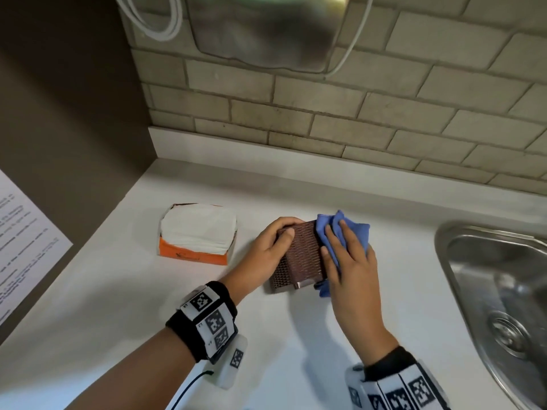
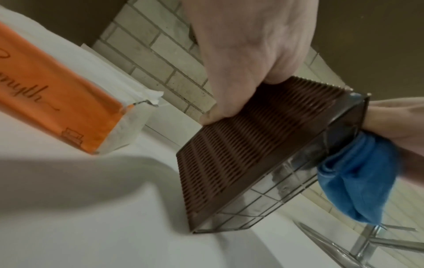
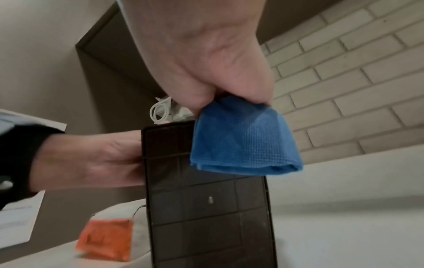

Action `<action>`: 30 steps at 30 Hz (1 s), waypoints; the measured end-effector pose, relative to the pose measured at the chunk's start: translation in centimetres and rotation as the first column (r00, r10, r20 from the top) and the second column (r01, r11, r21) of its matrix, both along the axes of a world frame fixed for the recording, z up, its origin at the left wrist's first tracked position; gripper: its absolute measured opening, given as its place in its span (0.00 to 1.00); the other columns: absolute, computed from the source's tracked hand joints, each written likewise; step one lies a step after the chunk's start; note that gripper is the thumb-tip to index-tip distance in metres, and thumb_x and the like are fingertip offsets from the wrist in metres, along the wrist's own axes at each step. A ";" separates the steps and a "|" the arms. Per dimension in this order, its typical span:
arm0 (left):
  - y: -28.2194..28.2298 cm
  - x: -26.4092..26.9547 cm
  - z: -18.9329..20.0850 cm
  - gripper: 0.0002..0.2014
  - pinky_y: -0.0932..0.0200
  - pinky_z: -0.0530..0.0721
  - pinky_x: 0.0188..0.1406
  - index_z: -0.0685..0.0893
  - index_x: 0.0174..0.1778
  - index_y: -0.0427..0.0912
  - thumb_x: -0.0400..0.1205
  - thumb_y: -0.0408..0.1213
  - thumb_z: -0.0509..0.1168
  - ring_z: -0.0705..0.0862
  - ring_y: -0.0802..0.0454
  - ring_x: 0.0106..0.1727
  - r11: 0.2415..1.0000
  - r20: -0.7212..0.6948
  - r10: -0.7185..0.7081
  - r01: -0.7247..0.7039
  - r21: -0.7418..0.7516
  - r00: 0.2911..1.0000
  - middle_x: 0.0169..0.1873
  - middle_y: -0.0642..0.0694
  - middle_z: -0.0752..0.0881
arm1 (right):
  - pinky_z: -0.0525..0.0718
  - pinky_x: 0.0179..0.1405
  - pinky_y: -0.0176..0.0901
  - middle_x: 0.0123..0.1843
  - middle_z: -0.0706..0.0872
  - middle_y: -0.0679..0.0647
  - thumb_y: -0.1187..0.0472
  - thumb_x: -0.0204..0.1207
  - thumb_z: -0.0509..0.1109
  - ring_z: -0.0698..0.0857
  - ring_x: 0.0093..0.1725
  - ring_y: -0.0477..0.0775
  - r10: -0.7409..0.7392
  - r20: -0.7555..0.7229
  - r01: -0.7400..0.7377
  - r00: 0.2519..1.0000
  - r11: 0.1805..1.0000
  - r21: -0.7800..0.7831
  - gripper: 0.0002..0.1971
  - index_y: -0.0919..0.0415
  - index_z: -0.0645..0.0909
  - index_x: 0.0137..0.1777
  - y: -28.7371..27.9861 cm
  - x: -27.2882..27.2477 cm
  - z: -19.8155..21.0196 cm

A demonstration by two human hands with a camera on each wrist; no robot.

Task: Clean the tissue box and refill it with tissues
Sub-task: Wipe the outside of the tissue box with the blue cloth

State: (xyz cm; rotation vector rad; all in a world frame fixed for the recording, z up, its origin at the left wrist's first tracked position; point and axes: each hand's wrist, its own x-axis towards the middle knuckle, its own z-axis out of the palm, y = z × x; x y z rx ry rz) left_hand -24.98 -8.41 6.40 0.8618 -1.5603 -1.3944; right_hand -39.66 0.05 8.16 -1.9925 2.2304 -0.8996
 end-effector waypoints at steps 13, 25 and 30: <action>0.6 1.3 2.4 0.12 0.56 0.83 0.62 0.80 0.65 0.48 0.85 0.37 0.64 0.85 0.51 0.60 0.987 0.149 -0.150 0.140 0.075 0.977 0.59 0.45 0.86 | 0.51 0.63 0.17 0.82 0.57 0.38 0.55 0.84 0.58 0.68 0.68 0.48 -0.011 0.098 0.008 0.995 1.000 0.030 0.23 0.43 0.66 0.79 1.3 0.5 -0.1; 1.6 1.0 4.3 0.13 0.72 0.79 0.58 0.84 0.65 0.40 0.87 0.34 0.59 0.85 0.60 0.61 0.996 0.041 -0.085 0.085 0.020 0.996 0.61 0.47 0.88 | 0.56 0.75 0.34 0.83 0.63 0.47 0.59 0.82 0.62 0.68 0.77 0.56 0.081 -0.172 -0.088 0.982 0.996 -0.033 0.26 0.47 0.65 0.80 3.2 1.6 1.0; 1.8 1.5 5.4 0.12 0.69 0.81 0.57 0.86 0.62 0.48 0.87 0.37 0.61 0.86 0.63 0.57 0.998 0.009 -0.061 0.061 0.007 0.998 0.56 0.53 0.90 | 0.62 0.75 0.36 0.83 0.63 0.45 0.59 0.84 0.60 0.70 0.75 0.57 0.024 0.056 -0.017 0.998 0.993 -0.115 0.23 0.47 0.68 0.79 1.9 0.1 2.6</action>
